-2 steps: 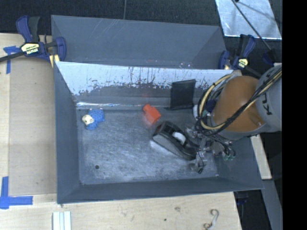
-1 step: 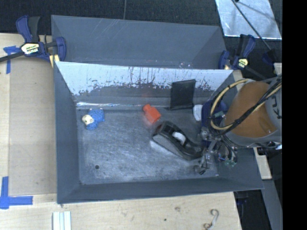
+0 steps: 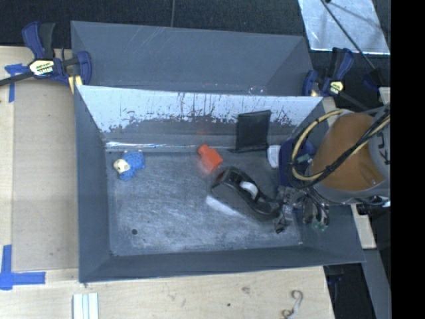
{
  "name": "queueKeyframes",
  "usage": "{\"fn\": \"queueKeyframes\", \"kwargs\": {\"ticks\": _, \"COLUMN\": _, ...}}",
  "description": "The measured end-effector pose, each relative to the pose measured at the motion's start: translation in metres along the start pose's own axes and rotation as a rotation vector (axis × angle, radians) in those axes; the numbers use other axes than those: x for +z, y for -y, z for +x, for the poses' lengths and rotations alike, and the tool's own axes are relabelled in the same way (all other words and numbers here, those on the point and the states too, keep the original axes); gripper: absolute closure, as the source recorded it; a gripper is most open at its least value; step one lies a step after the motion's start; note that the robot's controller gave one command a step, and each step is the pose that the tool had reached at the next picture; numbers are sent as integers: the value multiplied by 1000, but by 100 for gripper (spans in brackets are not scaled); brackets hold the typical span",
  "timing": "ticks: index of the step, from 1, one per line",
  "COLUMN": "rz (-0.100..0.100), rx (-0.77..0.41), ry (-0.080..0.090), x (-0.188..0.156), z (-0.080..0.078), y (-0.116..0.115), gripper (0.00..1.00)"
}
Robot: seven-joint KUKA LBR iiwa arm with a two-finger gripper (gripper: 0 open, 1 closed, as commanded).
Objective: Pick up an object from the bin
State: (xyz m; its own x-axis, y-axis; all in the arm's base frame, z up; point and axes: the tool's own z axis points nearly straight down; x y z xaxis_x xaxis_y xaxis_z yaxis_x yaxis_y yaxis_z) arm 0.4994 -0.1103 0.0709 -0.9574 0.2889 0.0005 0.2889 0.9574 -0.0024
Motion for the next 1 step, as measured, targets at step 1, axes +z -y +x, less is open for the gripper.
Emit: {"fn": "queueKeyframes", "kwargs": {"ticks": 1, "rz": -1, "rx": 12, "ry": 4, "x": -11, "z": -17, "y": 6, "gripper": 100}}
